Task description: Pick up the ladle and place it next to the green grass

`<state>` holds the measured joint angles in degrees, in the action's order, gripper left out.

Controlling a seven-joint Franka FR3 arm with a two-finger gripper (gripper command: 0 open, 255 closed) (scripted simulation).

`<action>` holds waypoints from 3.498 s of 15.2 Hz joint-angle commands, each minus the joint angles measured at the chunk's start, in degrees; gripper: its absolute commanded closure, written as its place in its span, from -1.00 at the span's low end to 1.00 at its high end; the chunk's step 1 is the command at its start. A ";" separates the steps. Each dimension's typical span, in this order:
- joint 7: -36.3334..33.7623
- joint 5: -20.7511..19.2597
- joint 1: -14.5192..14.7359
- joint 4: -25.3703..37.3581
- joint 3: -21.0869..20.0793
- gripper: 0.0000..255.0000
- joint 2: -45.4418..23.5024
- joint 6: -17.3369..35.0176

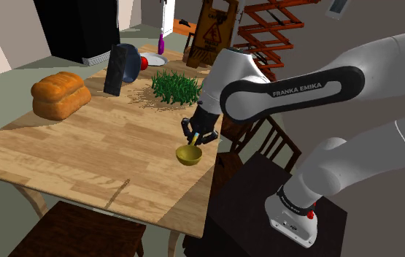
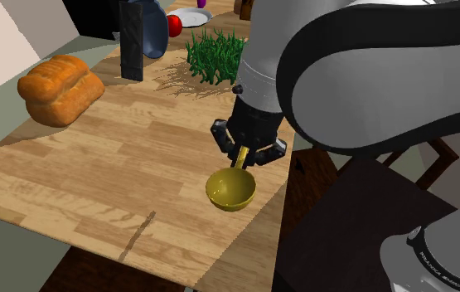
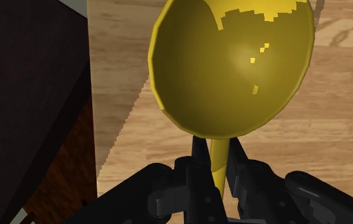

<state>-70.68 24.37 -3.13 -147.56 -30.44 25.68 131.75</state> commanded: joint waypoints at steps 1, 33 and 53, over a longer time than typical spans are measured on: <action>-0.25 -0.25 -0.01 0.97 0.35 1.00 0.81 -1.78; 5.52 -27.40 -9.84 70.18 9.94 1.00 -58.64 -16.69; 5.94 -28.69 -9.60 62.82 11.04 1.00 -63.89 -4.31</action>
<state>-64.72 -4.24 -12.78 -84.39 -19.45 -37.93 126.79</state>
